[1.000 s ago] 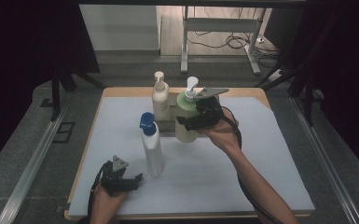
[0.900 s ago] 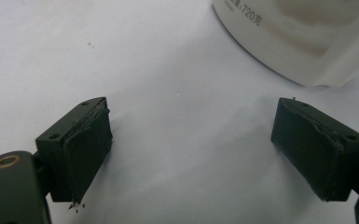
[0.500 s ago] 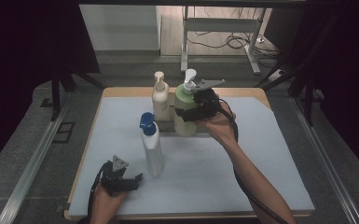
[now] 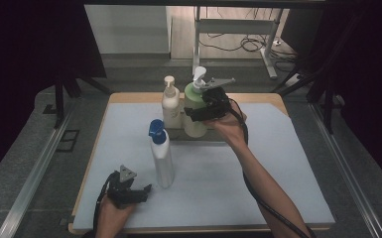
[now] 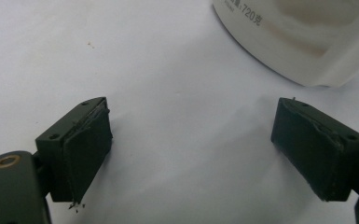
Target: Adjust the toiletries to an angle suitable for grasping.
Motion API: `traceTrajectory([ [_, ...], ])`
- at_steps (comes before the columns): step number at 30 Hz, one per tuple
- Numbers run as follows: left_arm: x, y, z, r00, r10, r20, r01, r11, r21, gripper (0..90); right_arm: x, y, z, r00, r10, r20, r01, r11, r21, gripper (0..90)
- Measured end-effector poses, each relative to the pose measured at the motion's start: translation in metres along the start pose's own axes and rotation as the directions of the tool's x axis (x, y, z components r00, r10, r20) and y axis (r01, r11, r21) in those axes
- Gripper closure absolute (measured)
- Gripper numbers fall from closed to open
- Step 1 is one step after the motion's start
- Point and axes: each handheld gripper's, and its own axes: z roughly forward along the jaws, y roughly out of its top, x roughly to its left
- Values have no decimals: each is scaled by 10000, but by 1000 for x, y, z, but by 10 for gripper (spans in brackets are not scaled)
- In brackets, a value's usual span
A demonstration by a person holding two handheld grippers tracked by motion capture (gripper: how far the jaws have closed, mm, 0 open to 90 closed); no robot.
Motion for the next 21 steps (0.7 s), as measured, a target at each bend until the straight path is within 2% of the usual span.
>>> traceTrajectory([
  [21, 0, 0, 0, 10000, 0, 3, 0, 10000, -3, 124, -14, 11, 24, 9979, 272, 579, -271, 9996, -36, 126],
])
